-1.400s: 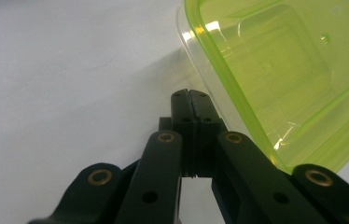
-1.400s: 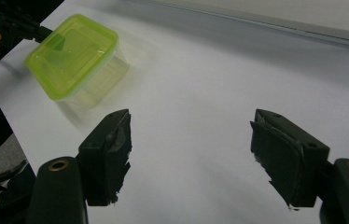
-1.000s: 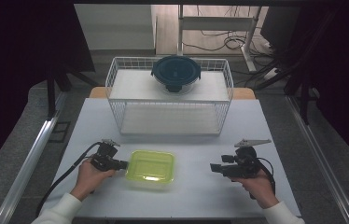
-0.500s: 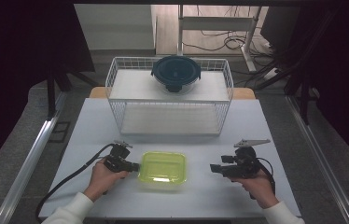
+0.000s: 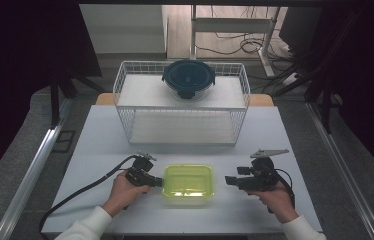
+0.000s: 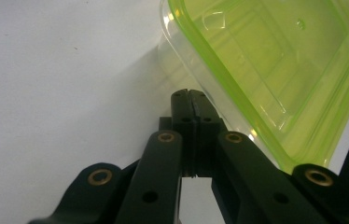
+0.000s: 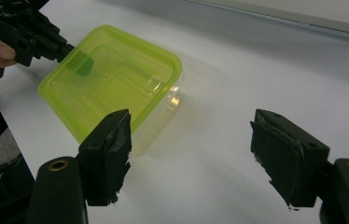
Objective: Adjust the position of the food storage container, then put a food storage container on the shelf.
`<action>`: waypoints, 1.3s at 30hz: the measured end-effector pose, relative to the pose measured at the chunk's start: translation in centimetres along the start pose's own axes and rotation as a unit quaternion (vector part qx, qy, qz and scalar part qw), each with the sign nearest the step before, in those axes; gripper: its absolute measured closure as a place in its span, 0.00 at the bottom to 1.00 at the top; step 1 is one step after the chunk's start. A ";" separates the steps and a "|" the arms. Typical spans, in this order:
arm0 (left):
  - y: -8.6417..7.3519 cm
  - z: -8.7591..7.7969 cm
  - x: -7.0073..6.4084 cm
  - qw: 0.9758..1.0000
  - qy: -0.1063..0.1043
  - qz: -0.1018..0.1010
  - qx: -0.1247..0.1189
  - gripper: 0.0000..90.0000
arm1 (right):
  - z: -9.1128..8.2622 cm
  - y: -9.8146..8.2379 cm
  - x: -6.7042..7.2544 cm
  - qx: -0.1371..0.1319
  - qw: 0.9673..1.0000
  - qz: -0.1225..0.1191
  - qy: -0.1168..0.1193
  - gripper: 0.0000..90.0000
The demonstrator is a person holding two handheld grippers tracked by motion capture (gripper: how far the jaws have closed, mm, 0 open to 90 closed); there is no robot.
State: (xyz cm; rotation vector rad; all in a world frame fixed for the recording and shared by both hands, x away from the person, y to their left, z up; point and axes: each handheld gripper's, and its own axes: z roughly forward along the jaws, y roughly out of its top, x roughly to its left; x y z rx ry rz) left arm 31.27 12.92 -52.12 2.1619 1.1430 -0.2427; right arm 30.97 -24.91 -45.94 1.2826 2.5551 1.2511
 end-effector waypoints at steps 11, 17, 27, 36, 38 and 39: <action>-0.8 -1.4 0.5 0.999 0.039 0.016 -0.016 1.00 | 0.4 0.0 -0.3 -0.005 1.000 0.002 -0.007 0.32; -2.2 -4.2 0.7 0.996 0.057 0.008 -0.063 1.00 | 0.6 0.1 -0.3 -0.012 1.000 0.002 -0.009 0.32; -2.4 -7.2 0.8 0.988 0.064 -0.027 -0.141 0.43 | 0.8 -0.3 0.3 -0.012 1.000 -0.005 -0.010 0.32; -2.6 -7.8 0.3 0.986 0.040 -0.036 -0.160 0.26 | 1.0 -0.3 0.4 -0.012 1.000 -0.005 -0.004 0.31; -2.5 -7.7 0.3 0.986 0.034 -0.042 -0.160 0.23 | 0.9 -0.2 0.4 -0.014 1.000 -0.003 -0.003 0.31; -2.5 -7.6 0.3 0.986 0.032 -0.043 -0.160 0.23 | 0.9 -0.3 0.4 -0.013 1.000 -0.002 -0.004 0.31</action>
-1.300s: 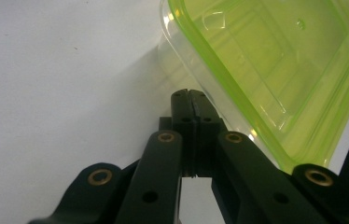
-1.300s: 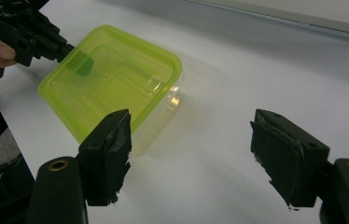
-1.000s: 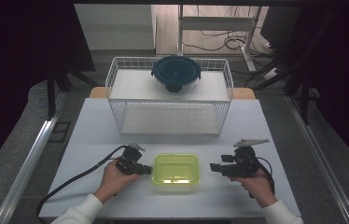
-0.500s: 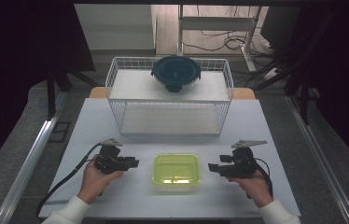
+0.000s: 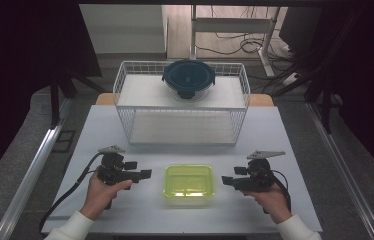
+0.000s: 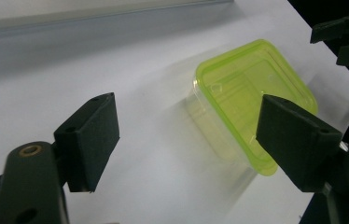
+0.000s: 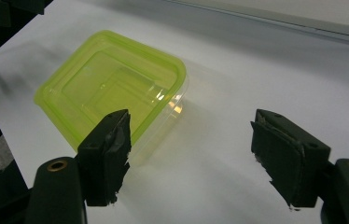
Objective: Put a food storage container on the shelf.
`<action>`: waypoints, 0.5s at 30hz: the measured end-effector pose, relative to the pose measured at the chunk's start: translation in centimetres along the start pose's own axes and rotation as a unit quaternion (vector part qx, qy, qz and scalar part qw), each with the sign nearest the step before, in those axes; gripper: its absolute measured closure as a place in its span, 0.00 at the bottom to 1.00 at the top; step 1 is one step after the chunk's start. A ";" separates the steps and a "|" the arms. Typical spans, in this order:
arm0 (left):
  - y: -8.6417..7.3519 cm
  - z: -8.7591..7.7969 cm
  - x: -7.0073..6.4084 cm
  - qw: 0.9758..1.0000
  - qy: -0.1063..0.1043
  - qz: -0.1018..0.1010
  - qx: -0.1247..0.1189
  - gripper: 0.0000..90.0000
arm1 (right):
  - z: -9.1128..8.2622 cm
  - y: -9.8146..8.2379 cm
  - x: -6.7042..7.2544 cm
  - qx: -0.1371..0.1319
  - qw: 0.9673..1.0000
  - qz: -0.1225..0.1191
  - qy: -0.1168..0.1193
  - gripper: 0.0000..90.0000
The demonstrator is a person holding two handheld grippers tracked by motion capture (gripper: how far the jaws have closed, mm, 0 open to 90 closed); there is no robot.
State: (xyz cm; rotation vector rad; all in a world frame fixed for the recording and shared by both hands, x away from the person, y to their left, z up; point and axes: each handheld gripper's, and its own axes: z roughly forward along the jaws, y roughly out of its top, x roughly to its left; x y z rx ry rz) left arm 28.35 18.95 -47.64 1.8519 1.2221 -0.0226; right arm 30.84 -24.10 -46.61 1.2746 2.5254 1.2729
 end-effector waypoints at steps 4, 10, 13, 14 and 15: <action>-0.1 0.2 -0.1 1.000 -0.012 -0.006 0.001 0.22 | 0.3 -0.1 0.1 0.003 1.000 0.006 0.002 0.31; -0.1 1.1 -0.1 0.999 -0.036 -0.026 0.010 0.23 | 1.5 -0.7 1.0 0.004 1.000 0.015 0.017 0.32; -0.1 1.8 -0.1 0.998 -0.045 -0.032 0.019 0.24 | 1.8 -0.9 1.3 0.007 1.000 0.017 0.021 0.32; -0.2 2.0 -0.1 0.998 -0.047 -0.033 0.021 0.24 | 2.0 -1.1 1.3 0.008 0.999 0.020 0.023 0.32; -0.2 2.2 -0.1 0.998 -0.051 -0.033 0.025 0.24 | 2.1 -1.2 1.2 0.010 0.999 0.022 0.024 0.32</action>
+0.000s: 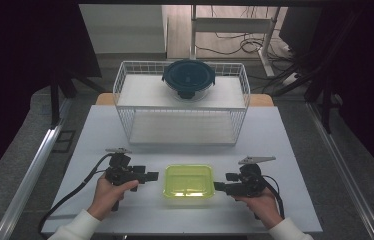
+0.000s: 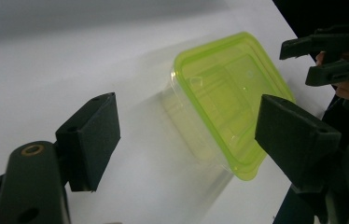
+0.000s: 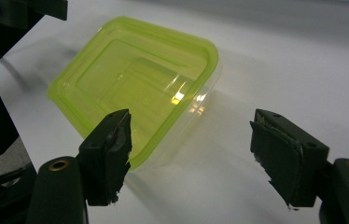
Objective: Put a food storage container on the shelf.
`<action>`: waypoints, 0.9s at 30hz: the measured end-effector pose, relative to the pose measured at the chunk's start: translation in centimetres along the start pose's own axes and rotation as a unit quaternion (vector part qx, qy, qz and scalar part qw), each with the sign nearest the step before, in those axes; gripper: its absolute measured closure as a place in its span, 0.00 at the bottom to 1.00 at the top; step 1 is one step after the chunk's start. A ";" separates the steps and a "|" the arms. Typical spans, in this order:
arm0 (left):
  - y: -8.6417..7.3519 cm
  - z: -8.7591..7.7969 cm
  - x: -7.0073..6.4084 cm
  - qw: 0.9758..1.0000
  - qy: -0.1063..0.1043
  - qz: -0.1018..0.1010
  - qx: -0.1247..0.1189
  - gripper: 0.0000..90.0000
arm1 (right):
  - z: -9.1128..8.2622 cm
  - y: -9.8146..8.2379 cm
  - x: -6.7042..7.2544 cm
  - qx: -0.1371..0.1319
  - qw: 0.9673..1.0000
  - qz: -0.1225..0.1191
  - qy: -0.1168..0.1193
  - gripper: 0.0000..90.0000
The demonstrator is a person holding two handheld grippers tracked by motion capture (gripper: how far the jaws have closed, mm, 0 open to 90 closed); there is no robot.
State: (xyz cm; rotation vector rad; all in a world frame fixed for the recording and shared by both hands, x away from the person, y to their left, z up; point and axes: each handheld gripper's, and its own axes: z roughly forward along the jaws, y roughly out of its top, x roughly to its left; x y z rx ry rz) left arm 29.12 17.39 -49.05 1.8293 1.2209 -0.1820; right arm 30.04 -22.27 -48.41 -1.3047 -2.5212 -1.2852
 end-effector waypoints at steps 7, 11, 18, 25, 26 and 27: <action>-0.1 1.6 0.4 0.999 -0.032 -0.024 0.019 0.27 | 0.8 -0.2 -0.4 -0.001 0.999 0.034 0.020 0.37; -0.2 2.4 0.7 0.997 -0.065 -0.037 0.023 0.34 | 1.5 -0.1 -0.4 0.003 0.999 0.046 0.023 0.41; -0.3 3.7 1.2 0.994 -0.089 -0.063 0.030 0.40 | 2.4 0.3 -0.7 0.008 0.995 0.079 0.051 0.48; -0.6 4.5 1.2 0.991 -0.102 -0.073 0.039 0.52 | 3.1 0.2 -1.0 0.020 0.992 0.099 0.071 0.57; -0.7 4.7 1.2 0.990 -0.106 -0.077 0.042 0.55 | 3.1 0.2 -1.0 0.021 0.992 0.102 0.072 0.59; -0.7 4.8 1.1 0.990 -0.110 -0.077 0.046 0.58 | 3.2 0.1 -1.0 0.024 0.991 0.110 0.073 0.62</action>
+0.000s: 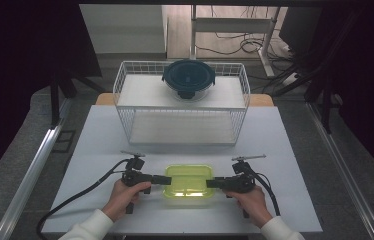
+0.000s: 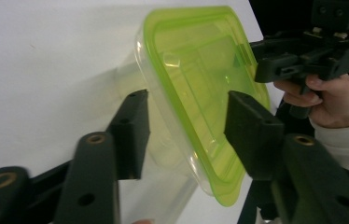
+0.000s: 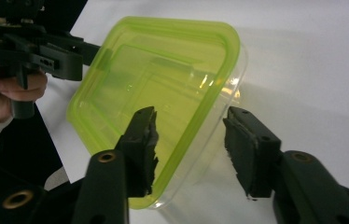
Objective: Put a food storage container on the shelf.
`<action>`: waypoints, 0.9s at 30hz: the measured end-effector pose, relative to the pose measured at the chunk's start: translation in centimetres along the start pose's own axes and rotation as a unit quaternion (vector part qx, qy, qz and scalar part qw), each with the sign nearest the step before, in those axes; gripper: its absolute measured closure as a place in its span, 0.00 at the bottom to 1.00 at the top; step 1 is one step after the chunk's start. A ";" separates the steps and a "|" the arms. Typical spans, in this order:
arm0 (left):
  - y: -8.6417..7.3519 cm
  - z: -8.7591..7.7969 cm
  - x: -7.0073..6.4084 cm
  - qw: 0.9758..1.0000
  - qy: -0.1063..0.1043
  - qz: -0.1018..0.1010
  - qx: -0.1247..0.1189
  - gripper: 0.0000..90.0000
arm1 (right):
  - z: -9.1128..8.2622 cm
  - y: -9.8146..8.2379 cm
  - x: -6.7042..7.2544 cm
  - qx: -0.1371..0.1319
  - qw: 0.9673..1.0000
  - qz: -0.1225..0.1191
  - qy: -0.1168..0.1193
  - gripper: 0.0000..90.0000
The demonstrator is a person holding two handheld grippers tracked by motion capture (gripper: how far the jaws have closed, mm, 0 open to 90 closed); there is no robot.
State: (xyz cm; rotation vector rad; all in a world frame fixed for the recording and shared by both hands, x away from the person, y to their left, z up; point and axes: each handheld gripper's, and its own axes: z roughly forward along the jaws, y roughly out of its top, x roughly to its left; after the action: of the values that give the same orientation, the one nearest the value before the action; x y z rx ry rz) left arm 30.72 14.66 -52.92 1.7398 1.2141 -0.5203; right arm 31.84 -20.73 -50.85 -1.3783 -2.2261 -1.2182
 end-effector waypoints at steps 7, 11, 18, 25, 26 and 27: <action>0.0 -0.1 -0.7 1.000 0.018 0.008 -0.006 0.79 | -0.4 -0.3 -0.6 -0.013 0.999 0.040 0.013 0.81; -0.2 -0.2 -1.0 1.000 0.015 0.016 -0.009 0.83 | -0.9 -0.3 -0.4 -0.024 0.999 0.046 0.017 0.86; -0.2 -0.9 -1.7 0.999 0.007 0.027 -0.021 0.88 | -1.5 -0.4 0.0 -0.028 0.998 0.045 0.021 0.88; -0.6 -1.6 -2.6 0.999 0.008 0.043 -0.031 0.88 | -2.0 -0.2 0.7 -0.034 0.999 0.024 0.023 0.88; -0.6 -1.7 -2.7 0.998 0.010 0.048 -0.034 0.88 | -2.1 -0.2 0.9 -0.035 0.999 0.016 0.021 0.88; -0.7 -1.8 -2.8 0.998 0.011 0.050 -0.036 0.88 | -2.2 -0.1 1.0 -0.035 0.999 0.013 0.021 0.88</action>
State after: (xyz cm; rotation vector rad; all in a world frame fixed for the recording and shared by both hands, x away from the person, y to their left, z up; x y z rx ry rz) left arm 28.66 14.83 -50.21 1.7397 1.1406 -0.3945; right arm 30.83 -21.74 -48.94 -1.3880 -2.1505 -1.3157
